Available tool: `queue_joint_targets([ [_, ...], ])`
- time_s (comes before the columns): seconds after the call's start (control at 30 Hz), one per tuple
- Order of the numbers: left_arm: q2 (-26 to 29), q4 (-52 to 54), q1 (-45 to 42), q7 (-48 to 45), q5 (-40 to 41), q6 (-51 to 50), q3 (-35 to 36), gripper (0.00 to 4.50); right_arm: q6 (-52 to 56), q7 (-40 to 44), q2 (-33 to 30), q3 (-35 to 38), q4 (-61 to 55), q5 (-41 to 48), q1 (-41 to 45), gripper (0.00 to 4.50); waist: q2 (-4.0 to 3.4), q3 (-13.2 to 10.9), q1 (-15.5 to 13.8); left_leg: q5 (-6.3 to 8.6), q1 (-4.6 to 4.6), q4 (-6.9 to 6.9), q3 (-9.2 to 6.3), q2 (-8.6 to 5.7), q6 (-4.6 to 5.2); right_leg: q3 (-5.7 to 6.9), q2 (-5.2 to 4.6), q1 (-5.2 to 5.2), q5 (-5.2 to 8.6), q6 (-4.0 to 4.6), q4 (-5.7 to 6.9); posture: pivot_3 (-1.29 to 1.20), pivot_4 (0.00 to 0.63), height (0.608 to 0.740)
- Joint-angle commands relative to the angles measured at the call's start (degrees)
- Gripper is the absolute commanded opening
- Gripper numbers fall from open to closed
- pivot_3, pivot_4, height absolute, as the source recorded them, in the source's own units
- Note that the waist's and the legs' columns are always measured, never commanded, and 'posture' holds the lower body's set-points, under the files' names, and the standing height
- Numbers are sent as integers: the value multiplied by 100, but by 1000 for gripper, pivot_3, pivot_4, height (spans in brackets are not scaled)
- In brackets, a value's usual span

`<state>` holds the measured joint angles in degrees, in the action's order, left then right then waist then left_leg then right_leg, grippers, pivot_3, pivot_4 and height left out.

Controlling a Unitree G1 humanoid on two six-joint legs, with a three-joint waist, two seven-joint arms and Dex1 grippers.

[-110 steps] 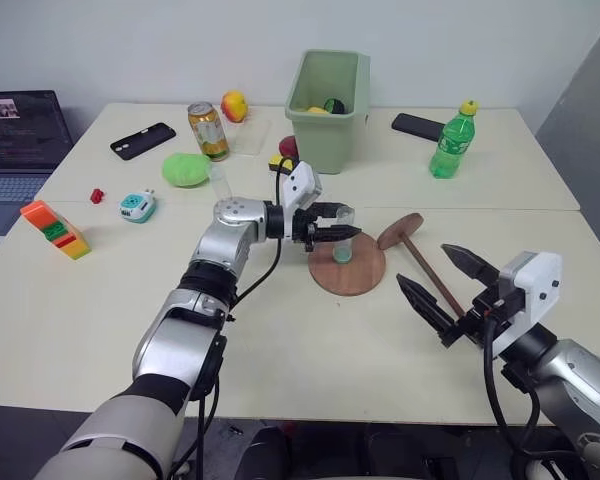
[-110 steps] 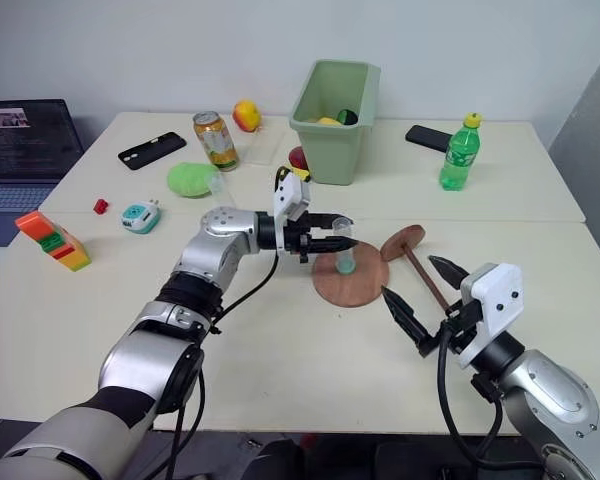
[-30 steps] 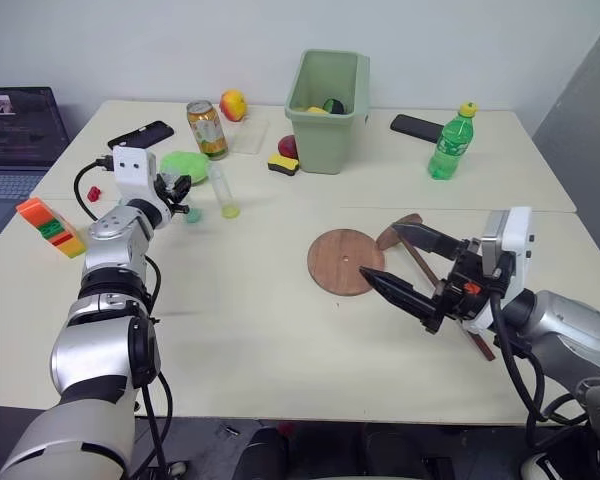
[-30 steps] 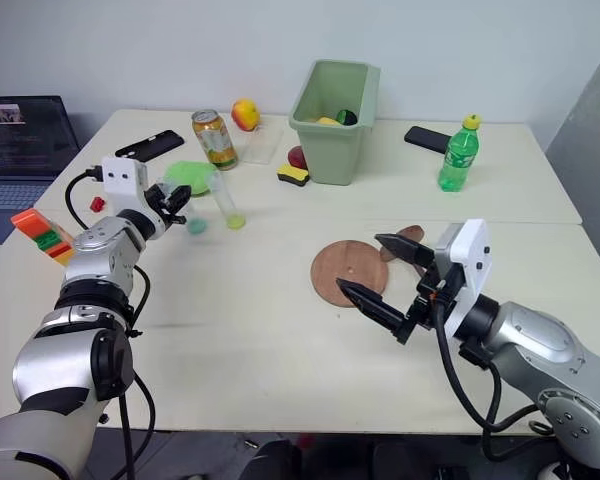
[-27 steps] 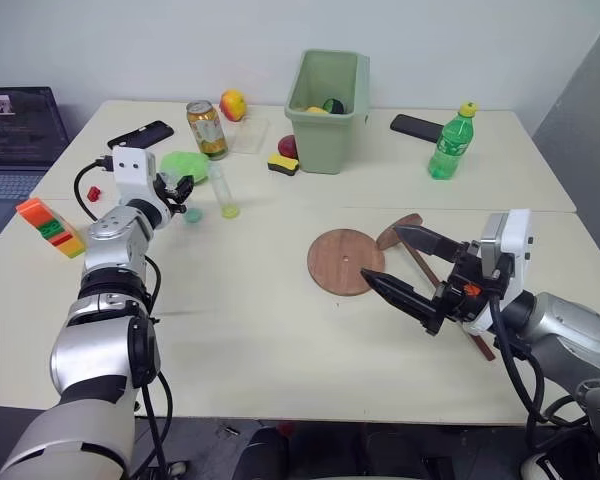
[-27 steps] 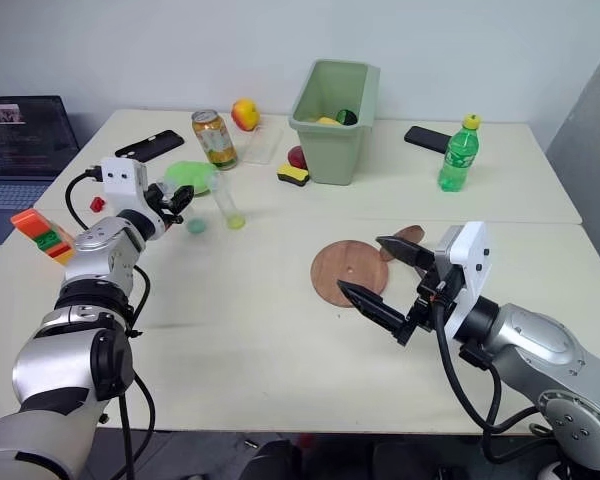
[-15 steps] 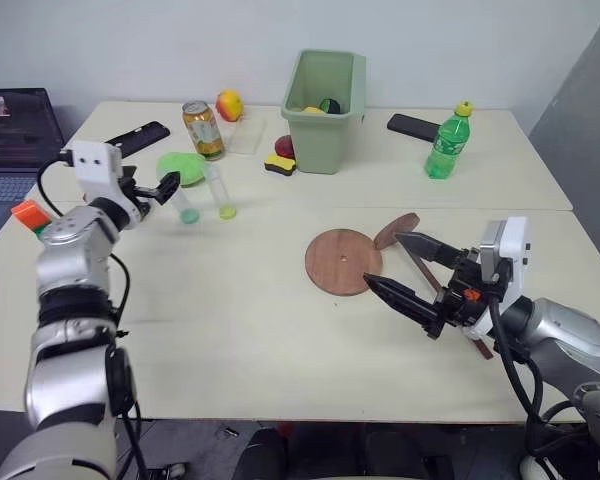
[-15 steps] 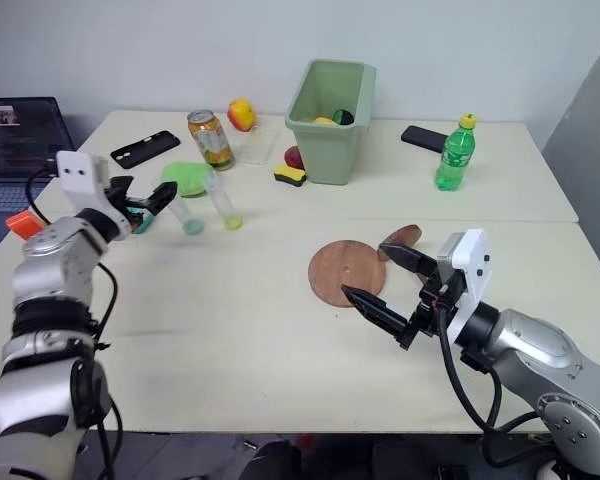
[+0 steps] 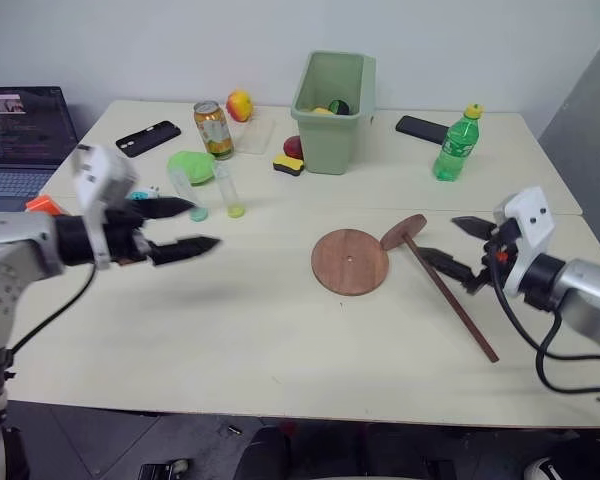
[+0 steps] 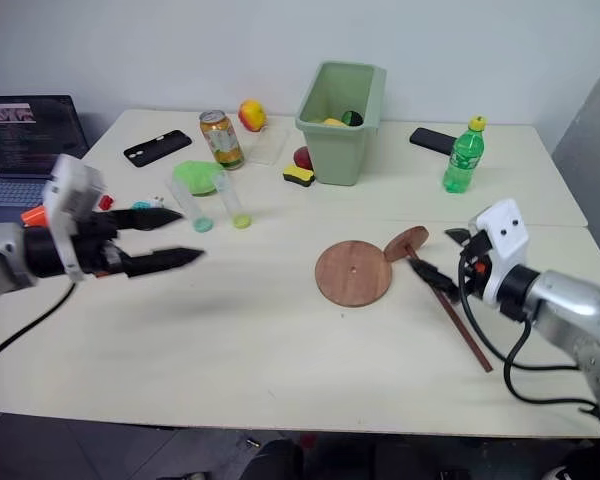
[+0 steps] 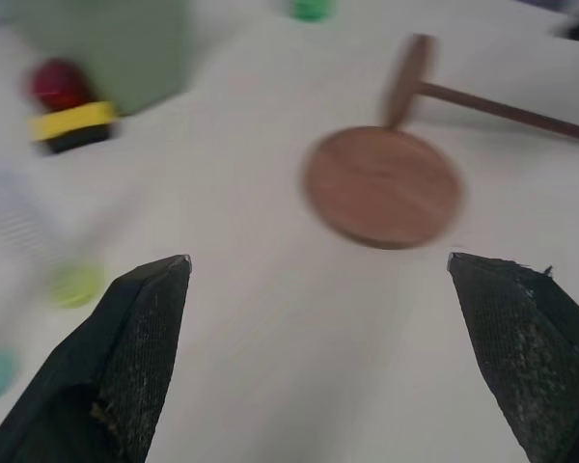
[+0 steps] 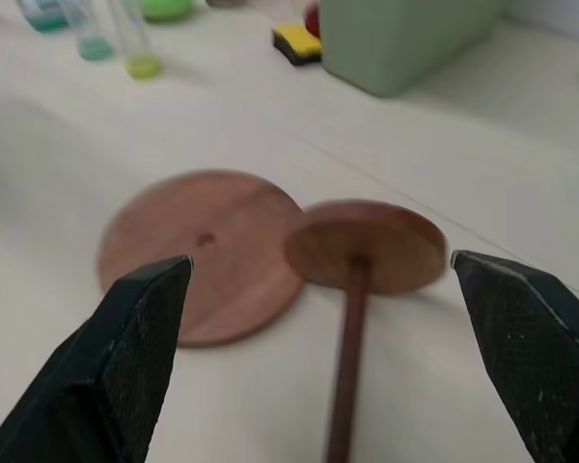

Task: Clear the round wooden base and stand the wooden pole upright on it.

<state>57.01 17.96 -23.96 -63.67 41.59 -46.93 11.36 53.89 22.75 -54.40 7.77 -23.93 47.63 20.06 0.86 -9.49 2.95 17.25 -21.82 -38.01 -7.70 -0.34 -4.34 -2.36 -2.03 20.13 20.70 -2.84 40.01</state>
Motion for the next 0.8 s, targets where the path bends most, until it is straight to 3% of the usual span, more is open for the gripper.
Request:
queue_joint_targets([
  [0.03, -511, 238, -455, 12, 189, 207, -385, 4472, 1265, 90, 13, -566, 821, -25, 945, 4500, 0, 0, 17, 0, -2, 1, 1, 1, 0, 1, 3, 2, 0, 0, 0, 0, 150, 740],
  [0.27, -752, 61, -803, -162, -12, 495, -730, 4472, 2251, 453, 476, -1306, 2267, -387, 2105, 4500, -1, -1, 57, -3, -13, 4, 12, -1, -5, -6, 2, 11, 0, 1, -8, 0, 150, 740],
  [0.63, -793, 133, -805, -65, -31, 515, -777, 4472, 2163, 932, 1397, -2114, 3899, -1441, 3238, 4500, -2, -2, 78, -8, -11, 1, 10, -2, -13, -5, 2, 13, 0, 1, -5, 0, 150, 740],
  [0.73, -770, 187, -769, -27, 4, 493, -745, 4500, 2266, 1136, 1430, -2173, 4038, -1549, 3316, 4061, -2, -2, 62, -8, -13, 1, 6, -3, -13, -1, 1, 13, 0, 1, -6, 0, 150, 740],
  [0.8, -761, 129, -752, 21, -114, 580, -759, 4500, 2278, 1254, 1491, -2240, 4090, -1637, 3374, 3477, -2, -2, 68, -8, -13, 1, 8, -5, -13, -3, -1, 13, 0, 1, -6, 0, 150, 740],
])
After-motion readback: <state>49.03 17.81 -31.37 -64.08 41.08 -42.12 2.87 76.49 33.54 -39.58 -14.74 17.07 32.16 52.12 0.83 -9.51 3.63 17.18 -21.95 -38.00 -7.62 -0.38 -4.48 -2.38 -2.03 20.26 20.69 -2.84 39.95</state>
